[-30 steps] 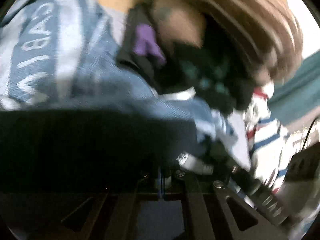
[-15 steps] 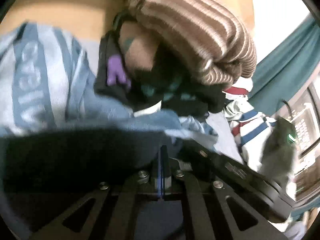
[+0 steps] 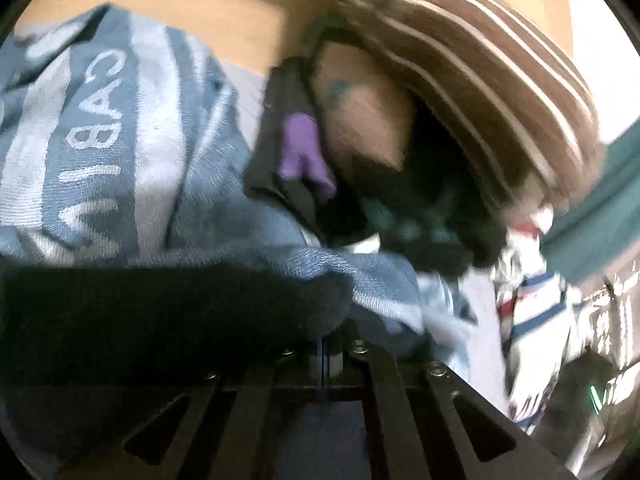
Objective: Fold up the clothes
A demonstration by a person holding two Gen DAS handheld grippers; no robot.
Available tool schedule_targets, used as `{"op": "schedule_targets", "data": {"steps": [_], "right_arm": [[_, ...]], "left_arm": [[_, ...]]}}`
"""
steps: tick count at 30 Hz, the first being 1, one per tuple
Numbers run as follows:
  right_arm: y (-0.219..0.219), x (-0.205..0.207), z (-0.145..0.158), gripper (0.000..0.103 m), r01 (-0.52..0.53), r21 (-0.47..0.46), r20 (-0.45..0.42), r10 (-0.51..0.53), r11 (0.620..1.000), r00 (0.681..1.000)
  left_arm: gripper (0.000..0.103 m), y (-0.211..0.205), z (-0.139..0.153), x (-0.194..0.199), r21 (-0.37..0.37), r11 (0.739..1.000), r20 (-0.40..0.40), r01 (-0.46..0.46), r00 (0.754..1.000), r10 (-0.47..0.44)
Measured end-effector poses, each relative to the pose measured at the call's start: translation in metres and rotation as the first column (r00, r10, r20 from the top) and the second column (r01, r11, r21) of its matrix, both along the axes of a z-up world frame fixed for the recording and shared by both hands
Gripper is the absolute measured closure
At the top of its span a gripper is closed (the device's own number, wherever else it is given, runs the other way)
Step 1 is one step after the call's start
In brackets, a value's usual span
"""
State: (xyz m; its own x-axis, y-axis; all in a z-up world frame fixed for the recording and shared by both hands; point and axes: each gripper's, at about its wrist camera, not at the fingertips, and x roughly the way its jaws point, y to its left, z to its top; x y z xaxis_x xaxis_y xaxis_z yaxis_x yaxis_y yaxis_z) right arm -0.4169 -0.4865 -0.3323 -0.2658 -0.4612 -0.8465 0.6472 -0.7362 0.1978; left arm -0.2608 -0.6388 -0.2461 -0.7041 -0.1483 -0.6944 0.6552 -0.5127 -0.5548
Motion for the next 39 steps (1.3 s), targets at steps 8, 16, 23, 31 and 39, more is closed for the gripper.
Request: {"op": "schedule_targets", "data": {"steps": [8,16,23,31,39], "right_arm": [[-0.002,-0.010,0.012,0.101,0.023,-0.075,-0.011,-0.024,0.997,1.000],[0.018,0.053,0.039,0.097,-0.107,-0.183,-0.004,0.108,0.977,0.994],[-0.038,0.077,0.005,0.103,-0.136,-0.065,0.026,0.138,0.989,0.990],[-0.028,0.053,0.027,0.099,-0.064,-0.131,0.087,0.076,0.989,0.993],[-0.063,0.107,0.068,0.099,-0.211,-0.203,-0.066,0.201,0.956,0.977]], "left_arm": [[0.101,0.027,0.025,0.047,0.037,0.999,0.055,0.038,0.998,-0.040],[0.101,-0.024,-0.008,0.067,0.098,0.984,0.125,-0.146,0.983,0.133],[0.101,-0.029,-0.016,0.081,0.155,0.985,-0.027,-0.079,0.996,0.084],[0.101,-0.016,0.010,0.147,0.114,0.985,-0.075,-0.132,0.987,0.141],[0.101,-0.055,-0.020,0.161,0.147,0.947,-0.014,-0.285,0.957,0.290]]}}
